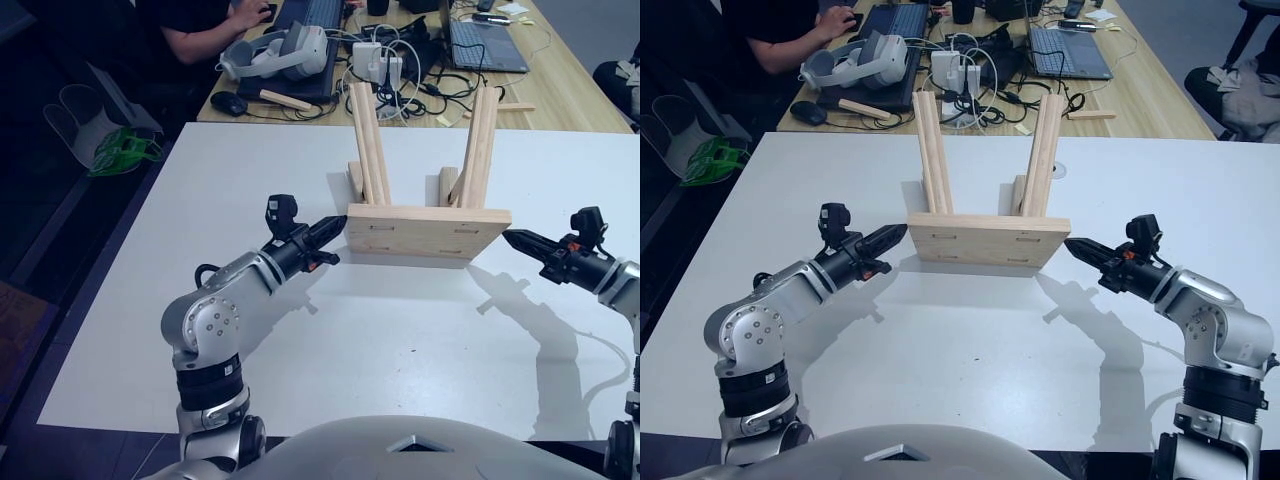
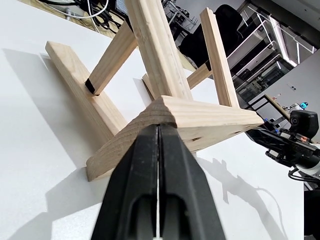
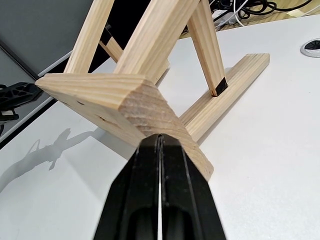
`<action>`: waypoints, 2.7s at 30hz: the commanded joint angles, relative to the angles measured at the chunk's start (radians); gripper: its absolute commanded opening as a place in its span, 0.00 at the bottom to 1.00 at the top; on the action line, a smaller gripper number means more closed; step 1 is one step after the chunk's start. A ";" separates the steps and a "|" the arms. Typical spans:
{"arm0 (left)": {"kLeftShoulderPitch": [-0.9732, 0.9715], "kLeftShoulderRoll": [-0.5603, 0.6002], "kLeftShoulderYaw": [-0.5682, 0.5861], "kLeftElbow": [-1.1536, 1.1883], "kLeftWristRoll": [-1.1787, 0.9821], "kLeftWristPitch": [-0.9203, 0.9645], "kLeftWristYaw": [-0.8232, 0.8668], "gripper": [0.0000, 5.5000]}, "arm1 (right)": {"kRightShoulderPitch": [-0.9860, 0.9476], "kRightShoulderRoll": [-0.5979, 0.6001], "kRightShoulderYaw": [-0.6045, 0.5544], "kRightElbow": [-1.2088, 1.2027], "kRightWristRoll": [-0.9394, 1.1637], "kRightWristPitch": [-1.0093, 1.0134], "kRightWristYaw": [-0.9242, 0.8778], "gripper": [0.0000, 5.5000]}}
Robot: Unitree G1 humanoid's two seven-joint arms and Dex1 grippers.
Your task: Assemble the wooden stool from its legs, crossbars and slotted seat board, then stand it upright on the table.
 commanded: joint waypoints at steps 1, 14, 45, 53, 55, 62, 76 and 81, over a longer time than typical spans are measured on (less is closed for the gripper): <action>0.006 0.035 -0.045 0.006 0.019 -0.005 0.005 0.00 | 0.024 -0.024 -0.013 0.070 0.001 -0.048 0.015 0.00; 0.014 -0.021 -0.215 0.115 0.292 -0.011 0.269 0.00 | -0.073 -0.028 0.199 0.366 -0.310 -0.365 -0.127 0.00; -0.104 -0.111 -0.280 0.289 0.413 0.044 0.265 0.00 | -0.289 0.036 0.323 0.685 -0.386 -0.553 0.032 0.00; -0.106 -0.123 -0.272 0.296 0.413 0.036 0.251 0.00 | -0.277 0.047 0.321 0.657 -0.379 -0.536 0.034 0.00; -0.106 -0.125 -0.270 0.296 0.415 0.034 0.253 0.00 | -0.274 0.050 0.322 0.650 -0.377 -0.532 0.036 0.00; -0.100 -0.115 -0.298 0.286 0.488 0.018 0.308 0.00 | -0.272 0.055 0.315 0.642 -0.378 -0.529 0.035 0.00; -0.102 -0.179 -0.221 0.303 0.470 -0.002 0.305 0.00 | -0.262 0.065 0.316 0.616 -0.370 -0.515 0.040 0.00; -0.100 -0.188 -0.223 0.300 0.447 0.014 0.263 0.00 | -0.259 0.066 0.316 0.595 -0.360 -0.495 0.051 0.00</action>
